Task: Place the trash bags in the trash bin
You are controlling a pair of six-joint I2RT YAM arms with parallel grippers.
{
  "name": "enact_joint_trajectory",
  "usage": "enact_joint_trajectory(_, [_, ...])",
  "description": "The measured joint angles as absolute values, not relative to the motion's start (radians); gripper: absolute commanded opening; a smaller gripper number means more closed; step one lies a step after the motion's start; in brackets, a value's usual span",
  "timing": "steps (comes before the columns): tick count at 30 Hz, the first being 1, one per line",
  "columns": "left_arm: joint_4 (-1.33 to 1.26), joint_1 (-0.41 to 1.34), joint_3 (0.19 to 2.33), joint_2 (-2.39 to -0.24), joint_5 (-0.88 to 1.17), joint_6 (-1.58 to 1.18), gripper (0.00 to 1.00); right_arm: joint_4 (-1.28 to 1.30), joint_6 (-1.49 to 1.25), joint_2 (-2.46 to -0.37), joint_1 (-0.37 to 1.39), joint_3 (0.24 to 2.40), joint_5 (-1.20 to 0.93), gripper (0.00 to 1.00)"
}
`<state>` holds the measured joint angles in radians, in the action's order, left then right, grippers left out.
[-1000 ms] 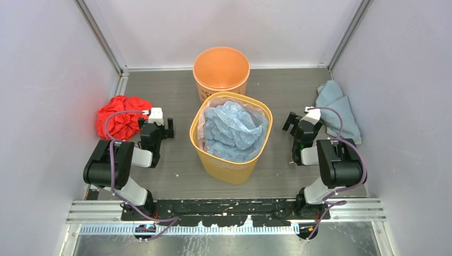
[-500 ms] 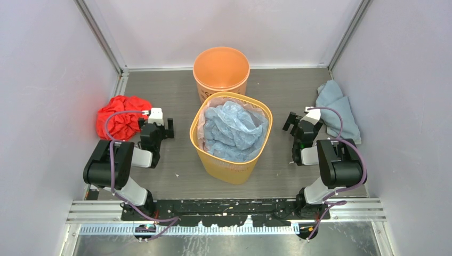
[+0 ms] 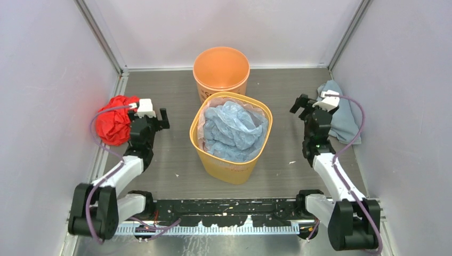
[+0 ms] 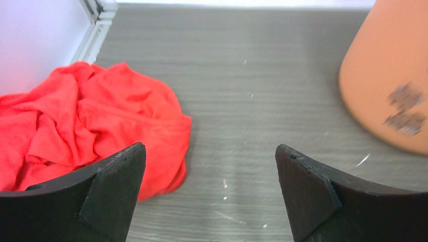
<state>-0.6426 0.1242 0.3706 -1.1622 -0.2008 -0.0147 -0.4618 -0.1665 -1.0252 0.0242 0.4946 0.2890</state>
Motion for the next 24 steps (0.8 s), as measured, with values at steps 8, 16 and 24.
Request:
enact_joint_trajectory(8, [-0.154,0.124,0.689,-0.932,-0.177,-0.264,1.0,0.06,-0.38,-0.973,0.024,0.933,0.172,1.0])
enact_joint_trajectory(16, [0.208,0.124,1.042,-0.838,0.057,-0.41,1.0,0.279,-0.569,-1.011,0.023,1.133,-0.164,1.0])
enact_joint_trajectory(24, [0.333,0.124,1.175,-0.846,0.196,-0.58,1.0,0.538,-0.492,-1.106,0.219,1.318,-0.165,1.0])
